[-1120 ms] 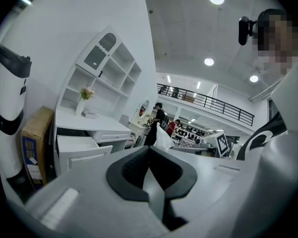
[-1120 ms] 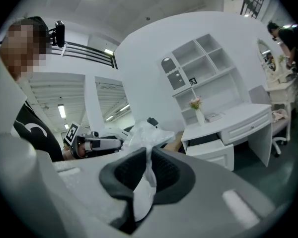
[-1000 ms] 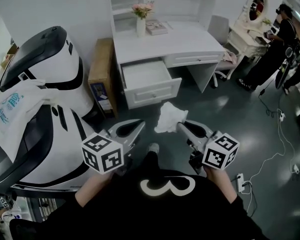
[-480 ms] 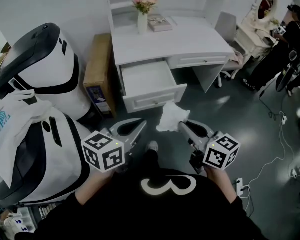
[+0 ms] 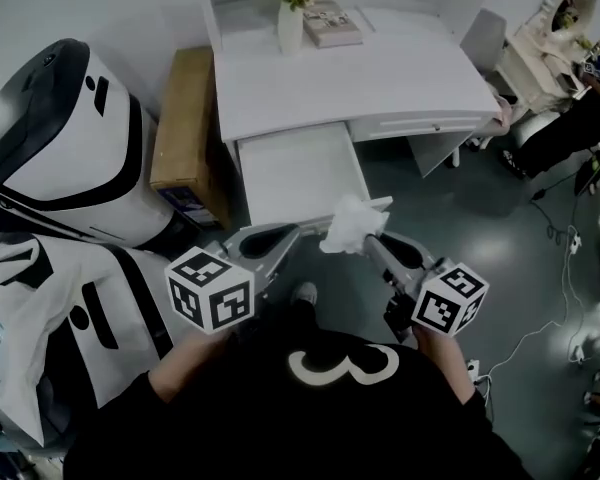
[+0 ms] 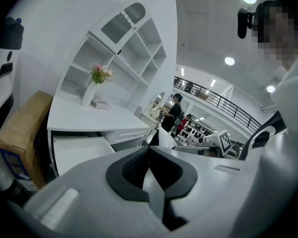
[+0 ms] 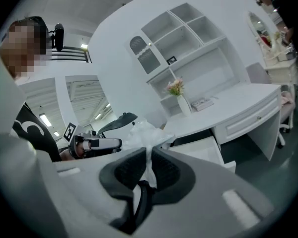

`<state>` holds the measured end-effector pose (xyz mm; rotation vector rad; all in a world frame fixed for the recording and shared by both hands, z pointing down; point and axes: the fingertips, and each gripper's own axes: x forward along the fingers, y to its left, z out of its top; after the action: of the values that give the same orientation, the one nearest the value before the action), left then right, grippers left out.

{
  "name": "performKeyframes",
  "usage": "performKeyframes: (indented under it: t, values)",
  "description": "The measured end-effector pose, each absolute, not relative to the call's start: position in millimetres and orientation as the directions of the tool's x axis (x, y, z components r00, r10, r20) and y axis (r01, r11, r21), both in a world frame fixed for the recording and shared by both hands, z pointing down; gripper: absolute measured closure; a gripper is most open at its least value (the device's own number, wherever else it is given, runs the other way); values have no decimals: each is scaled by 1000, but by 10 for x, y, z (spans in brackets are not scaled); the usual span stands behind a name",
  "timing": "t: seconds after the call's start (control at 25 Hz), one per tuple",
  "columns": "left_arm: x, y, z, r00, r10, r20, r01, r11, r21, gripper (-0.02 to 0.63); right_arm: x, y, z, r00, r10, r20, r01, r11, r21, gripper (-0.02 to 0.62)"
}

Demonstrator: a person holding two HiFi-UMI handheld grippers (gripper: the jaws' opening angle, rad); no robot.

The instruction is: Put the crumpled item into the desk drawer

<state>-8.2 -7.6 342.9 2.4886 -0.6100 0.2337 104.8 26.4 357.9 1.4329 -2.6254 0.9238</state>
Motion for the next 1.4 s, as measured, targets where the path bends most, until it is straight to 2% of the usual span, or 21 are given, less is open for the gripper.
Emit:
performKeyframes:
  t: [0.48, 1.08, 1.4]
  values:
    - [85, -1399, 3726, 859, -397, 323, -512, -690, 511, 598, 1239, -947, 3818, -595, -721, 354, -776, 402, -486, 560]
    - [-8, -1760, 3972, 822, -447, 352, -569, -666, 483, 598, 1207, -1435, 4061, -617, -657, 434, -785, 477, -395, 560]
    - [-97, -2010, 4164, 776, -497, 389, -631, -606, 484, 598, 1129, -1807, 4369, -654, -565, 502, -755, 520, -399, 559]
